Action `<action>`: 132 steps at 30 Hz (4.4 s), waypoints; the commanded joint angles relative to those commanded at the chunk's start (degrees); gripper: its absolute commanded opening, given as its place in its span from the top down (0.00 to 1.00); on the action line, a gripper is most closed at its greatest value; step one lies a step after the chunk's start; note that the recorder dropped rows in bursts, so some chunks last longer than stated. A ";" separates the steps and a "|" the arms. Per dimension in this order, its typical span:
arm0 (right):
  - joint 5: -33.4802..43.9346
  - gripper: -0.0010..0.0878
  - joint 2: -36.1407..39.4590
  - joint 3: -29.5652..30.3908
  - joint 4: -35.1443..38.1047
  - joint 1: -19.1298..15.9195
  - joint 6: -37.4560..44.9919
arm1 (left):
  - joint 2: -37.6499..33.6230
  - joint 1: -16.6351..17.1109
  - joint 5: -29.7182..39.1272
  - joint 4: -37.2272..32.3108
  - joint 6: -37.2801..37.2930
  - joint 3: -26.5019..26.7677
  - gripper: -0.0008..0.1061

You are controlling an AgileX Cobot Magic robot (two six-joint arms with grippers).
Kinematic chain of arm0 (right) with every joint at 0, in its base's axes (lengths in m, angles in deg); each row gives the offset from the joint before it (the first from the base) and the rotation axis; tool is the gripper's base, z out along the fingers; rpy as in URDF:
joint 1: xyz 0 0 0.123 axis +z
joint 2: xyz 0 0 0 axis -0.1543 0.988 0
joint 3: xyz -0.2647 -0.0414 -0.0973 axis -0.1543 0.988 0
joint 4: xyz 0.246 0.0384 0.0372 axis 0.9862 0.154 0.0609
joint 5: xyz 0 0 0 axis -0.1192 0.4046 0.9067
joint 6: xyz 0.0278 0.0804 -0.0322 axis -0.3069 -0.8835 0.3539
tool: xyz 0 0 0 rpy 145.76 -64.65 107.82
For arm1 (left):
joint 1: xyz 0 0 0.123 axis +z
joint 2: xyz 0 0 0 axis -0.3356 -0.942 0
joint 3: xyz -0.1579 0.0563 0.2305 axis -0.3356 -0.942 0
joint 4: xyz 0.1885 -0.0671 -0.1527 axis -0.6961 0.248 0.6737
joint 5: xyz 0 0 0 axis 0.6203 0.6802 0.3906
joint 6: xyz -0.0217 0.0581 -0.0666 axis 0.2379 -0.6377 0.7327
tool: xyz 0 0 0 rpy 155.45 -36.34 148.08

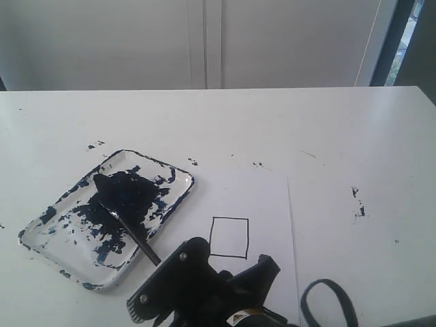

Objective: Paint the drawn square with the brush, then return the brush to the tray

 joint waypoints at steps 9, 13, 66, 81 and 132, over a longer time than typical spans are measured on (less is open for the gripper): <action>-1.67 0.52 2.96 -0.10 -2.32 0.00 -1.31 | 0.00 0.00 0.00 0.00 0.00 0.00 0.99; -3.30 0.54 4.76 -0.61 -2.43 0.00 -1.66 | 0.00 0.00 0.00 0.00 0.00 0.00 0.99; 8.64 0.99 8.00 -4.66 -11.47 -8.66 -6.44 | 0.00 0.00 -0.24 0.00 0.00 0.00 0.99; 10.78 0.99 -3.90 -4.69 -2.33 -8.66 -4.92 | 0.00 0.00 -0.24 0.00 0.00 0.00 0.99; 9.54 0.99 0.71 -5.71 7.76 -9.20 6.81 | 0.00 0.00 0.00 0.00 0.00 0.00 0.99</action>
